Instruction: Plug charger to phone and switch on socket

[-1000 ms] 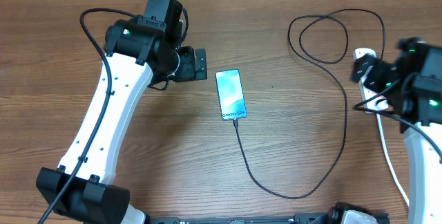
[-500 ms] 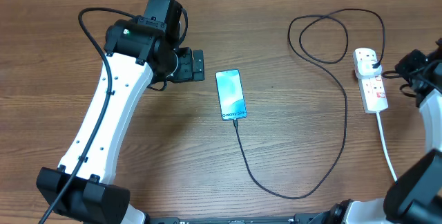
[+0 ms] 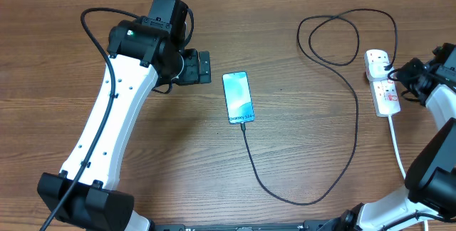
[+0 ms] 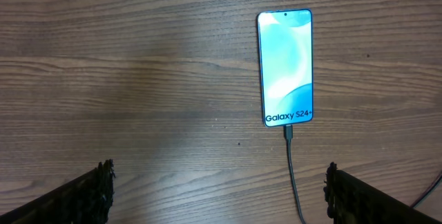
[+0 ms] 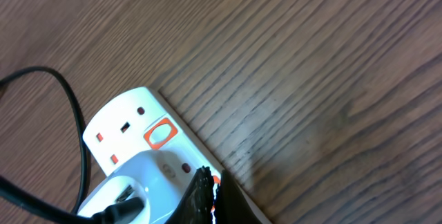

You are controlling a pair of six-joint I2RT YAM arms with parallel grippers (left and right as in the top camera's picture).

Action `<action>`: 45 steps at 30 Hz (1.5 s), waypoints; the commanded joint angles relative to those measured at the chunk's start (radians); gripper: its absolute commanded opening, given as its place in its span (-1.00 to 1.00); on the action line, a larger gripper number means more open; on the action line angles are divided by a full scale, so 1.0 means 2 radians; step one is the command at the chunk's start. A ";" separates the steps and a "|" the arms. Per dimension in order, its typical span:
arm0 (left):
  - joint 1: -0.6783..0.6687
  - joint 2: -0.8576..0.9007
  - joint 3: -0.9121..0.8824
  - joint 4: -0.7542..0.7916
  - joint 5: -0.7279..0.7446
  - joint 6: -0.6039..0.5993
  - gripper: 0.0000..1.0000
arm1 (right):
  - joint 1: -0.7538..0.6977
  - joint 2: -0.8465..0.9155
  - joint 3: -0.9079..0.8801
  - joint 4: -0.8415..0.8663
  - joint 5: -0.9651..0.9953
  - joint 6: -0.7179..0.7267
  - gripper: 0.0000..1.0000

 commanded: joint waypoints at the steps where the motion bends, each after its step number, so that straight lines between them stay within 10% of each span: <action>1: 0.002 -0.006 0.008 0.001 -0.007 0.011 1.00 | -0.020 0.014 0.013 0.011 -0.051 0.002 -0.93; 45: 0.002 -0.006 0.008 0.006 -0.007 0.011 1.00 | 0.015 0.070 0.012 -0.023 -0.118 -0.013 -0.93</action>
